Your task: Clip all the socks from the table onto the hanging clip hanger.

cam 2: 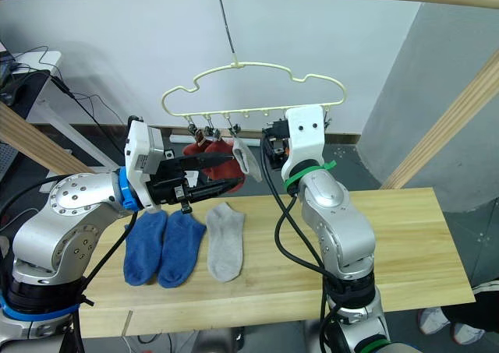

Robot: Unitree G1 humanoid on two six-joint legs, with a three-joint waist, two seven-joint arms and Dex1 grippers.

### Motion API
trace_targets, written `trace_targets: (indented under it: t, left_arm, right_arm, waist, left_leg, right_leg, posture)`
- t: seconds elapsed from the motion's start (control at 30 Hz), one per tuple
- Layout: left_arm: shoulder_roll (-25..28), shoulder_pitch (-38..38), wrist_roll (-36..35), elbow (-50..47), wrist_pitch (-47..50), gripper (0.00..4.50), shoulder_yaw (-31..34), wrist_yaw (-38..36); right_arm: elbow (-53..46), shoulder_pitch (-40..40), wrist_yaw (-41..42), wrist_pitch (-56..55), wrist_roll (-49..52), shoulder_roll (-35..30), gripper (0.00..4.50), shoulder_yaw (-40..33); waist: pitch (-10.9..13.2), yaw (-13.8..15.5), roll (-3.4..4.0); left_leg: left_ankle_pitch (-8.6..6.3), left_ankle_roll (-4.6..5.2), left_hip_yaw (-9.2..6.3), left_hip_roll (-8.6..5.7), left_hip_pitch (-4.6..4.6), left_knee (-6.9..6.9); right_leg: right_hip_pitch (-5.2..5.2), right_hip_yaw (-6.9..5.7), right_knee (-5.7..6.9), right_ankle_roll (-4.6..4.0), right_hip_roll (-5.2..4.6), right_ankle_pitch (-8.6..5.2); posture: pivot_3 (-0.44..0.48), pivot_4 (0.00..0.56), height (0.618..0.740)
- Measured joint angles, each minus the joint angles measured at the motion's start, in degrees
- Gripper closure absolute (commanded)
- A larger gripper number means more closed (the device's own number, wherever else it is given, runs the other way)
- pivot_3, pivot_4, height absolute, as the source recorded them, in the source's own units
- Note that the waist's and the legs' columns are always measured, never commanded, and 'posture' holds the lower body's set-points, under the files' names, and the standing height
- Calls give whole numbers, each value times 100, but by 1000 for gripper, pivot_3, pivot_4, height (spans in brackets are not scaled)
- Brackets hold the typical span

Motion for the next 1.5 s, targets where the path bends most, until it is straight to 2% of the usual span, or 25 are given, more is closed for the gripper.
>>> trace_targets:
  t: [0.33, 0.8, 0.9, 1.1, 1.17, 1.37, 1.5]
  left_arm:
    - [0, 3, 1, -2, 1, 2056, 0, 11]
    - [0, 14, 1, -10, 8, 2056, 0, 29]
    - [0, 39, 0, -10, 10, 2056, 0, 43]
    - [0, 84, -4, -48, 22, 2056, 0, 99]
    - [-3, 138, -7, -59, 33, 2056, 0, 142]
    - [-107, 327, -58, -274, 174, 2056, 39, 429]
    - [-327, 981, -283, -561, 555, 2056, 240, 955]
  right_arm:
    - [540, -210, 99, -466, -1, 67, 1439, -1]
    - [720, -217, 184, -734, -4, 68, 1439, -6]
    - [727, -216, 182, -746, -4, 68, 1966, -9]
    - [744, -216, 152, -764, -9, 68, 4064, -44]
    - [750, -216, 141, -767, -10, 65, 4409, -95]
    - [750, -217, 136, -809, -10, 64, 4417, -124]
    - [762, -223, 139, -827, -10, 47, 4417, -129]
  waist:
    - [0, 2, 0]
    - [0, 6, 0]
    - [0, 7, 0]
    - [0, 7, 0]
    - [0, 7, 0]
    - [0, 3, 0]
    - [-1, -15, 1]
  left_leg:
    - [0, 0, 0, 0, 0, 1]
    - [1, 0, 0, 0, 0, 1]
    - [1, 0, 0, 0, 0, 1]
    - [1, 0, 0, 0, 0, 1]
    - [1, 0, 0, 0, 0, 1]
    - [1, 0, 1, 0, 1, 1]
    - [1, 0, 1, 1, 2, 1]
  right_leg:
    - [-2, 0, 4, 0, 0, 0]
    - [-2, 0, 8, 0, 0, 0]
    - [-2, 0, 8, 0, 0, 0]
    - [-2, 0, 8, 0, 0, 0]
    - [-3, 0, 8, 0, 0, 0]
    - [-3, 2, 8, 0, 0, 0]
    - [-3, 4, 10, 0, -1, 0]
  posture:
    - [-125, 258, 740]
    - [-123, 257, 740]
    - [-122, 258, 740]
    - [-122, 258, 740]
    - [-123, 259, 740]
    - [-124, 261, 740]
    - [-124, 261, 740]
